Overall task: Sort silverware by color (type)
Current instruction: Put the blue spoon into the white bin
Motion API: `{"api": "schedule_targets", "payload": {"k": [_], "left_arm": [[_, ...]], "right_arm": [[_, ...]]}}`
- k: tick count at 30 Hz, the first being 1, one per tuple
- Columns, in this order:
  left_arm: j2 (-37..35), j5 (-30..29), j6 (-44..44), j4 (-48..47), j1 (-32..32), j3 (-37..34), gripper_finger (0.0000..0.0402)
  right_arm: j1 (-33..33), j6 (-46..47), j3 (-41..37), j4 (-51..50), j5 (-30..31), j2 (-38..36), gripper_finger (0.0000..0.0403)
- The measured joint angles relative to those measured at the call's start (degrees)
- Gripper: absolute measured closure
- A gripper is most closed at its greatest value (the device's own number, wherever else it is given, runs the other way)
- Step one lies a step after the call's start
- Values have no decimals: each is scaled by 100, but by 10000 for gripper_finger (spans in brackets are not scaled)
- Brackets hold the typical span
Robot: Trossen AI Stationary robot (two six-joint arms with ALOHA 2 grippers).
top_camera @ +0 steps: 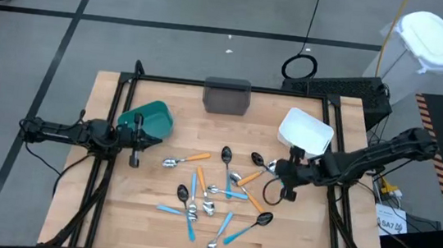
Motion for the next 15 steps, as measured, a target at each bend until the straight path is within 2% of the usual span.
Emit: {"api": "schedule_targets", "payload": {"k": [7,11,13,15], "left_arm": [[0,0,-242,78,-1,-7,401],[40,-16,-203,1137,1,95,401],[141,-109,-330,890,0,479,401],[421,-357,-502,143,1,1128,401]], "right_arm": [[385,171,0,9,-9,250,393],[514,232,0,42,-2,295,393],[555,256,0,60,5,314,393],[586,256,0,97,24,320,392]]}}
